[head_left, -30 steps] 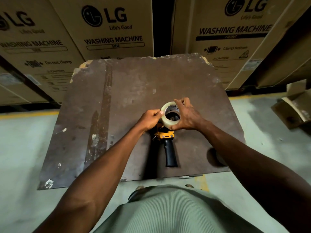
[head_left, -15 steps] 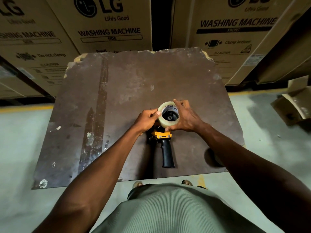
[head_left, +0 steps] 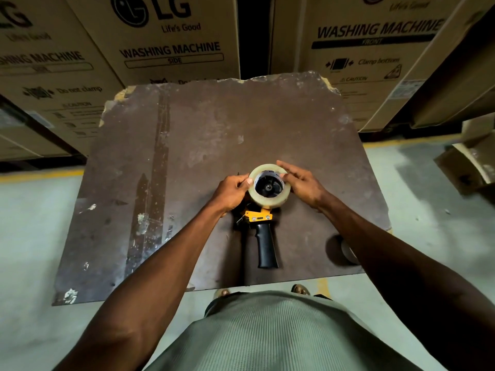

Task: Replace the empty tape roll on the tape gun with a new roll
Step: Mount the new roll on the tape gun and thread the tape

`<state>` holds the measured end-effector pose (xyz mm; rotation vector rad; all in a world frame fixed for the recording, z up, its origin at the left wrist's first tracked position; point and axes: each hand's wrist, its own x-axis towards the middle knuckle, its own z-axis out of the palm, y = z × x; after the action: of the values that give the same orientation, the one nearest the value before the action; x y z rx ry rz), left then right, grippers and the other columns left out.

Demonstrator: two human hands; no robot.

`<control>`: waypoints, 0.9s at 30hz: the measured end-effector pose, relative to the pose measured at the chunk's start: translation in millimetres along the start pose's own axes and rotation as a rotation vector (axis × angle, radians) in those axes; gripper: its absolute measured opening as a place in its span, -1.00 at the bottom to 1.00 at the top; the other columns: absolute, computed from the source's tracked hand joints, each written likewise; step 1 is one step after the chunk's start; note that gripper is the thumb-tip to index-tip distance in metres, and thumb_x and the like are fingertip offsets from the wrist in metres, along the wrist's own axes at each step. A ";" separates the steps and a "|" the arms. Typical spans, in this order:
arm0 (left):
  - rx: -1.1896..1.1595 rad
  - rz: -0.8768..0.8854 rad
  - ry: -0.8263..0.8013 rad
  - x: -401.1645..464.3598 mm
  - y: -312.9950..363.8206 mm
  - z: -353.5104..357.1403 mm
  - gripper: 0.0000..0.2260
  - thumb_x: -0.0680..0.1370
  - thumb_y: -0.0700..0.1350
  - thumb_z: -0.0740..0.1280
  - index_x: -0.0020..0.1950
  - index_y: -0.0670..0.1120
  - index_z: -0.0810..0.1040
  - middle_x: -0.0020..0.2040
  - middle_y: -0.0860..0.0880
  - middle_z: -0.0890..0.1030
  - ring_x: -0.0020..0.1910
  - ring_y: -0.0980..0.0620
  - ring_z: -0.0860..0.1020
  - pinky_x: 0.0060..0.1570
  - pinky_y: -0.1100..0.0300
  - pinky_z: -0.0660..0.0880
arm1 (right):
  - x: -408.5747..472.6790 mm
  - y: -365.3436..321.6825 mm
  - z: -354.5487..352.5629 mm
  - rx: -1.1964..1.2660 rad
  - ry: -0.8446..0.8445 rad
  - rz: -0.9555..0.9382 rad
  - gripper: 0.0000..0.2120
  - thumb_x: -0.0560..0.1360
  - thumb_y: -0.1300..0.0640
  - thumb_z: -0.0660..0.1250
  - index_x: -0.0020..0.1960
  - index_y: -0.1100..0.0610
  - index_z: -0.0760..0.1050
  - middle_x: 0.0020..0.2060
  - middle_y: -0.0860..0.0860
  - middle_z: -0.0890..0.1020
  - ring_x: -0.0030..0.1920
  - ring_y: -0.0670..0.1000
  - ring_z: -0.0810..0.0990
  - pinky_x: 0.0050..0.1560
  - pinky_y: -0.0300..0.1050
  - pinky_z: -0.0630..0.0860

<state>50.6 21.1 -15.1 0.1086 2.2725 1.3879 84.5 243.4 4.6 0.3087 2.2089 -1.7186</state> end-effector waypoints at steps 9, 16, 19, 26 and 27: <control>0.013 -0.008 0.049 4.4 3.8 2.7 -0.73 0.66 0.00 0.25 0.20 -0.06 0.67 0.21 -0.05 0.67 0.04 0.04 0.62 -0.03 0.22 0.41 | 0.1 -2.1 2.9 0.279 0.013 0.144 -0.73 0.65 0.17 0.25 0.31 0.16 0.54 0.00 0.09 0.67 -0.01 0.07 0.64 0.04 0.08 0.61; 0.022 -0.073 0.099 14.2 -3.6 6.6 -0.68 0.63 0.08 0.24 0.00 -0.11 0.67 -0.28 0.09 0.57 -0.30 0.06 0.47 -0.20 0.14 0.41 | 6.3 1.9 6.4 0.290 0.042 0.181 -0.80 0.65 0.08 0.25 0.20 0.07 0.59 0.00 0.15 0.65 -0.01 0.15 0.57 0.15 0.32 0.54; 0.050 -0.071 0.096 16.3 -1.4 6.1 -0.68 0.63 0.08 0.22 -0.03 -0.10 0.66 -0.31 0.03 0.54 -0.30 0.02 0.46 -0.24 0.14 0.40 | 8.4 2.0 8.2 0.296 0.057 0.192 -0.79 0.66 0.07 0.24 0.21 0.09 0.57 0.00 0.15 0.63 -0.01 0.14 0.55 0.16 0.35 0.53; 0.079 -0.023 0.087 20.6 -0.5 6.9 -0.70 0.65 0.09 0.21 -0.04 -0.01 0.68 -0.27 0.05 0.59 -0.26 0.07 0.48 -0.17 0.13 0.43 | 11.6 1.4 7.5 0.294 0.059 0.193 -0.75 0.66 0.04 0.23 0.25 0.12 0.54 -0.02 0.13 0.65 -0.03 0.13 0.58 -0.06 0.11 0.63; 0.087 -0.014 0.088 19.9 -0.9 7.5 -0.69 0.65 0.10 0.20 -0.07 0.01 0.67 -0.29 0.07 0.58 -0.25 0.07 0.48 -0.14 0.12 0.44 | 11.4 1.1 7.7 0.294 0.059 0.186 -0.75 0.66 0.05 0.23 0.26 0.13 0.54 -0.03 0.12 0.65 -0.05 0.13 0.59 -0.12 0.06 0.63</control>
<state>36.4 32.9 -25.7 0.0605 2.4013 1.3107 75.3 235.9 -2.4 0.6213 1.8929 -1.9472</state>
